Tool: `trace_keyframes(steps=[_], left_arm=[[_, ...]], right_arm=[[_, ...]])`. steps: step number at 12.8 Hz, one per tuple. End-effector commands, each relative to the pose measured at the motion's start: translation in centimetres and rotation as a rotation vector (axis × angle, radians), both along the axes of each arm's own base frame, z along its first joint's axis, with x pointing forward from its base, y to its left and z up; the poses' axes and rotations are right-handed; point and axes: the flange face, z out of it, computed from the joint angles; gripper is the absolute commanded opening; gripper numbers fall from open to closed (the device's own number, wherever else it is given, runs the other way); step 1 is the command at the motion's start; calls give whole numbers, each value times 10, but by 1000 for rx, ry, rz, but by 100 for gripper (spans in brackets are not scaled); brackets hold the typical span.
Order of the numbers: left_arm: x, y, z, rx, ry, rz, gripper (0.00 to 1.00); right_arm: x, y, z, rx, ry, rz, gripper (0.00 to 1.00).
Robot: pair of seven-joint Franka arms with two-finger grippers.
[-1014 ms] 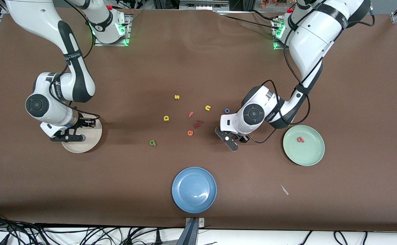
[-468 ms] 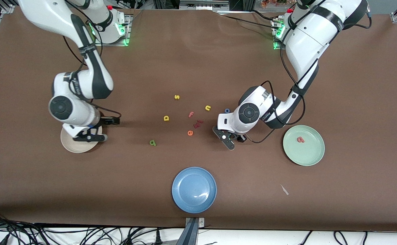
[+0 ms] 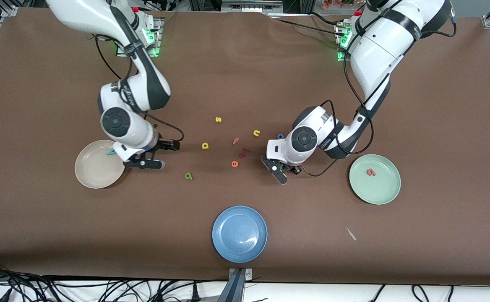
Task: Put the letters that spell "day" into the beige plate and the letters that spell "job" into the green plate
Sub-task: 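Grasp the j with the left gripper while the right gripper reaches the yellow d, then drop the j on the green plate while the right gripper grasps the yellow d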
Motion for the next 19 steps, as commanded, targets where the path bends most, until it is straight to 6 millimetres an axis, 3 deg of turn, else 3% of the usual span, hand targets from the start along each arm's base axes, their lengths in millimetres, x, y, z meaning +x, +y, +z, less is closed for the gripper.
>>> trace_keyframes(steps=[1, 3, 5, 7, 9, 11, 14, 15, 19], left_arm=[[13, 11, 27, 42, -30, -10, 0], [27, 46, 63, 86, -18, 27, 0], [39, 93, 96, 142, 21, 45, 0], [55, 161, 105, 167, 78, 37, 0], [67, 230, 101, 152, 111, 23, 0], [69, 273, 89, 149, 141, 48, 0], [65, 315, 53, 135, 199, 104, 0], [64, 316, 39, 128, 216, 100, 0], [67, 290, 23, 106, 176, 78, 0]], right_arm=[[-13, 41, -16, -2, -6, -27, 100], [-24, 66, -33, 5, -20, 6, 100], [-34, 87, -45, 10, -32, 38, 100], [-36, 94, -56, 16, -49, 50, 100], [-43, 107, -65, 24, -61, 69, 100], [-43, 107, -77, 21, -65, 78, 99], [-45, 109, -88, 20, -66, 98, 99], [-43, 112, -90, 22, -70, 100, 97], [-44, 116, -94, 21, -67, 103, 81]])
